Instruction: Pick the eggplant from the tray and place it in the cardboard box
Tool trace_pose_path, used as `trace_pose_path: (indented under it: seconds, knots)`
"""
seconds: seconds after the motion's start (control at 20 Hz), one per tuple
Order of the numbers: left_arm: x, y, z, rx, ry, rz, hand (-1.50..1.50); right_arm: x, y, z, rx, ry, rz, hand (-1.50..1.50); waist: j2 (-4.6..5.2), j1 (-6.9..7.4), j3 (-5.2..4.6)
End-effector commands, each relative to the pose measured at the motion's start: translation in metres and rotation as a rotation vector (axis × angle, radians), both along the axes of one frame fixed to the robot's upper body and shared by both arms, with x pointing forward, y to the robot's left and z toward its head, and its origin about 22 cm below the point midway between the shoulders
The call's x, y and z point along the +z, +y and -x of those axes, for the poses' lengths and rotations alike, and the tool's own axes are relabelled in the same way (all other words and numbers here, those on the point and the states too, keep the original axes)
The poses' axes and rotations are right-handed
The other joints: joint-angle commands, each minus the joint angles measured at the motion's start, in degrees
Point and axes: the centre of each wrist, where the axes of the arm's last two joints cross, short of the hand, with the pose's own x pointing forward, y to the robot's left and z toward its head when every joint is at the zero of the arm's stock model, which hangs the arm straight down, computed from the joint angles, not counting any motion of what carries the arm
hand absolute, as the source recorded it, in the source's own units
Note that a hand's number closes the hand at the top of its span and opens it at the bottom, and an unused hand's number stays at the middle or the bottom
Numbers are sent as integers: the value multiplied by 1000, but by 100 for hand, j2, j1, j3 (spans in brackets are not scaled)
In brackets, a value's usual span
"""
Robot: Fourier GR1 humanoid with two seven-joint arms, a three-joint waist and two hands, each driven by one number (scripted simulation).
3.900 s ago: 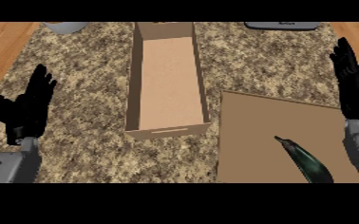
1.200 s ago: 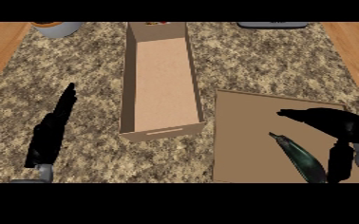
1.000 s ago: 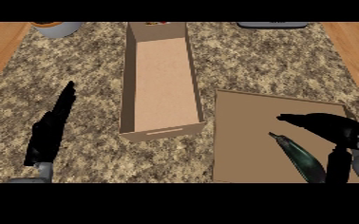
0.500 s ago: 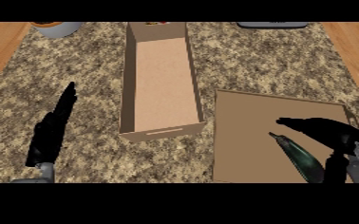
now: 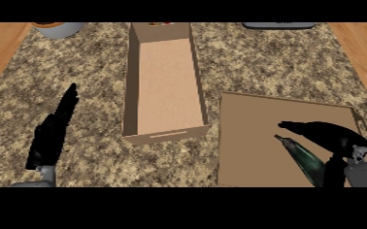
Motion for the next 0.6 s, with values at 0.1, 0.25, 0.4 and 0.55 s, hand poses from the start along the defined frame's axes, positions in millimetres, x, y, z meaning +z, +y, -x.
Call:
trace_pose_path:
  seconds: [0.1, 0.25, 0.4, 0.55]
  knots:
    - [4, -2, -3, 11, -10, 15, 0, -15, -1, 5, 20, 26, 5, -150, 0, 1, 0]
    - [-9, -8, -1, -15, -4, 1, 0, -24, -1, 2, 34, 16, 39, -150, 3, 3, 0]
    - [-9, 8, 2, -12, -6, -5, 0, -25, -5, 9, 10, 51, 30, -150, 1, -7, -1]
    - [8, 3, 11, -7, -10, 3, 0, -43, 14, 8, 22, 66, -2, 150, -2, 36, 2]
